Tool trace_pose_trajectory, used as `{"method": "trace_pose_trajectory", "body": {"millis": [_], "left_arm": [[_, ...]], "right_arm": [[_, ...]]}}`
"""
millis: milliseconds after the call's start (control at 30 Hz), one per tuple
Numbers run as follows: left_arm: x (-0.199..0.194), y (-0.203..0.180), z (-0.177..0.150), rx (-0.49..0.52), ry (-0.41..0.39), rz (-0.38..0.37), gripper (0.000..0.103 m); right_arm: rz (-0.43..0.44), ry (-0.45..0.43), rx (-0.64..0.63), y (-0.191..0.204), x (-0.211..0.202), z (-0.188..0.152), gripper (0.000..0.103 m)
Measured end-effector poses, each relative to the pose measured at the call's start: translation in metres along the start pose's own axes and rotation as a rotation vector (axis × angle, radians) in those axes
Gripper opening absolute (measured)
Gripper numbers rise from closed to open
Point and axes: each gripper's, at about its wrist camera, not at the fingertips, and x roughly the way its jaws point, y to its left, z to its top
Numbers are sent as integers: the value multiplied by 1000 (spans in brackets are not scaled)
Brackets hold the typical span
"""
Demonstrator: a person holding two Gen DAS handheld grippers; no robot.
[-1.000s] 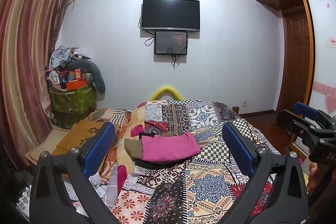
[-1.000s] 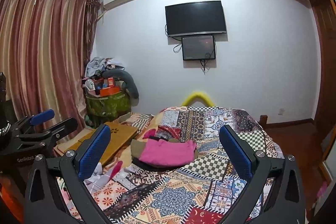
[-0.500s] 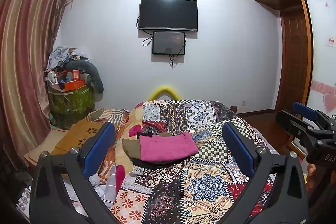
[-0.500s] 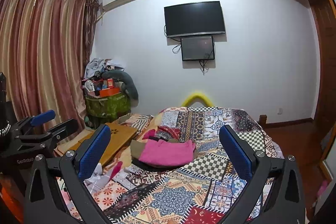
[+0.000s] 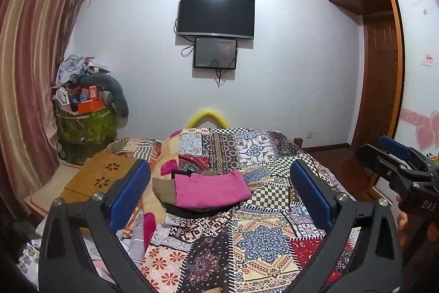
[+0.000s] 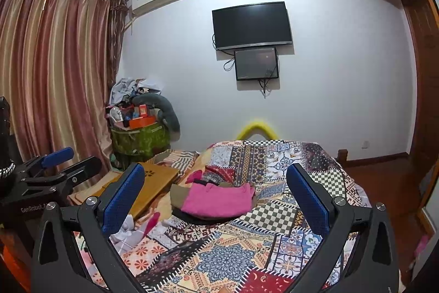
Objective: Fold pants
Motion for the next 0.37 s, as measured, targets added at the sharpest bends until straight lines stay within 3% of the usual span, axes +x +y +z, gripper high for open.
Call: {"method": "trace_pose_trajectory", "body": {"millis": [367], "left_arm": [[9,-6,-6,29,20,-5,103]], "right_arm": [[0,11,13,-2,5,-2,103]]}}
